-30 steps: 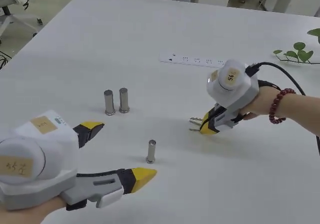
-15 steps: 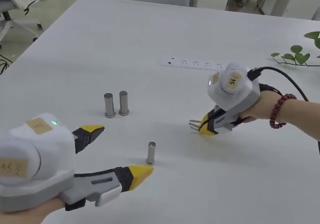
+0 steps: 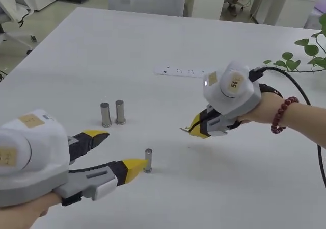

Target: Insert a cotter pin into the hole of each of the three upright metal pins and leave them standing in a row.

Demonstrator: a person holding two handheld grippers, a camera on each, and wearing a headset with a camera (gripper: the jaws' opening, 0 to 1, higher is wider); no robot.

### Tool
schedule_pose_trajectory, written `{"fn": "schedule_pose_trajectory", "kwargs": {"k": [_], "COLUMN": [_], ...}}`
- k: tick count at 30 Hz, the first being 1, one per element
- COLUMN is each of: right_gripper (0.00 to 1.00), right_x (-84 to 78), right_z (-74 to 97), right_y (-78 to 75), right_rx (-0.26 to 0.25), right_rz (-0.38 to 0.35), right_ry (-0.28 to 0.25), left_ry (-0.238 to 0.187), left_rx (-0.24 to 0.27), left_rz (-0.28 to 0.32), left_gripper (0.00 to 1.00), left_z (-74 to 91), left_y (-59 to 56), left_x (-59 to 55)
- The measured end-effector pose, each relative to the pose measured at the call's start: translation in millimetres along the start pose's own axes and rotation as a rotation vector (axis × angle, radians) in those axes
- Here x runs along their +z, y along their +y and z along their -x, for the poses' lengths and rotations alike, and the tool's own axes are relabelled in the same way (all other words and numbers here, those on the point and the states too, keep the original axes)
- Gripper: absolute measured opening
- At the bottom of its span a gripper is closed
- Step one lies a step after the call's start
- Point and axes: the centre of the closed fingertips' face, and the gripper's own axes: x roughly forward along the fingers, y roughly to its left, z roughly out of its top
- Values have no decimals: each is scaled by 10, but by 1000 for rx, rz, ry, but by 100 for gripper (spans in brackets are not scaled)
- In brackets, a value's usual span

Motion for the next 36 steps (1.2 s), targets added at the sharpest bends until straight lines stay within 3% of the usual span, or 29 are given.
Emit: {"fn": "schedule_pose_trajectory", "kwargs": {"k": [10, 14, 23, 36], "right_gripper": [2, 2, 2, 2], "right_x": [291, 389, 636, 726], "right_z": [145, 189, 281, 293], "right_y": [265, 344, 567, 813], "right_rx": [-6, -9, -8, 13], "right_rz": [47, 67, 120, 178], "right_ry": [-61, -84, -140, -173], "left_ry": [-10, 8, 20, 13], "left_rx": [-36, -47, -75, -120], "left_rz": [26, 43, 107, 285], "left_gripper": [35, 29, 23, 16], "left_z": [-27, -40, -55, -99], "left_y": [-101, -137, -243, -386], "left_x": [44, 20, 4, 3]}}
